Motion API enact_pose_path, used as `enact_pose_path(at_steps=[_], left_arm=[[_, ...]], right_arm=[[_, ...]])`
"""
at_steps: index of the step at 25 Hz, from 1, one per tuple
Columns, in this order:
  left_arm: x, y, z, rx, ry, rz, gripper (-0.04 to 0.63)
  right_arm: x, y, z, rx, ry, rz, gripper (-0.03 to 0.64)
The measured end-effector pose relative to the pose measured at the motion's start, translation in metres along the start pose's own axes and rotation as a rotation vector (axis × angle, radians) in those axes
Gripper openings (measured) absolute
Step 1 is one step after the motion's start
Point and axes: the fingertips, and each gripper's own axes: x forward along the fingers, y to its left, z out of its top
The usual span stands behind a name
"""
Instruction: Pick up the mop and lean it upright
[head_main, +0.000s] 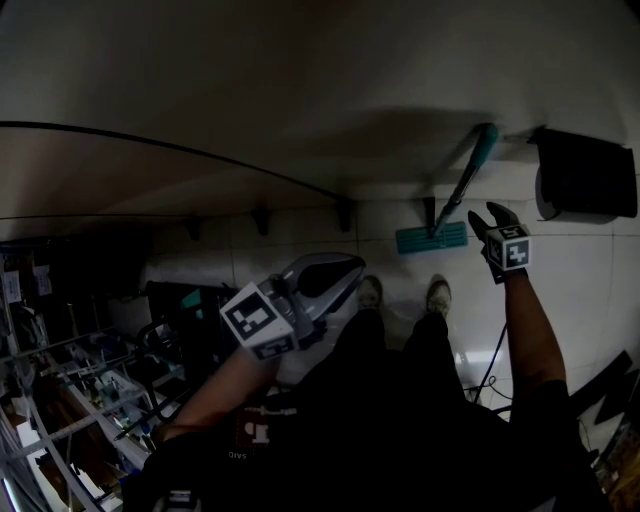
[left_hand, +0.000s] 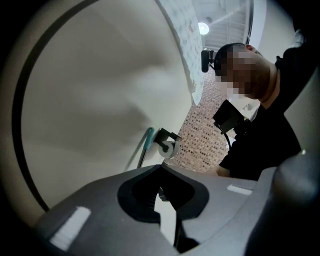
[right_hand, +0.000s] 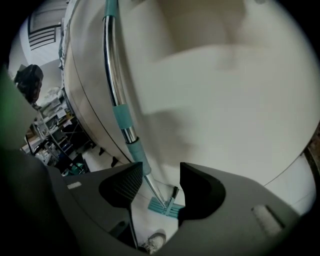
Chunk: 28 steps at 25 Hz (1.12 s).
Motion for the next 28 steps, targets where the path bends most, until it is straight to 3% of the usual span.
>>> enact_pose_path(at_steps=[7,12,19,23,28], left_arm=[[-0.008,-0.004,0.004,0.005,-0.027,0.002,0.000],[-0.017,-0.010,0.029,0.024,-0.087,0.002,0.000],[-0.045,-0.033,0.089,0.104,-0.208,-0.011,0.000],[-0.062,-0.041,0.135,0.161,-0.275,0.008,0.000],[-0.092,-0.053,0.193,0.198,-0.344,0.055,-0.002]], right_arm=[[-0.029,0.034,0.007,-0.050,-0.050,0.036,0.245],[-0.083,0.061,0.030,-0.066,-0.137,0.063,0.214],[-0.196,0.128,0.127,-0.079,-0.342,0.156,0.138],[-0.261,0.173,0.194,-0.158,-0.428,0.228,0.100],[-0.353,0.213,0.271,-0.279,-0.578,0.224,0.027]])
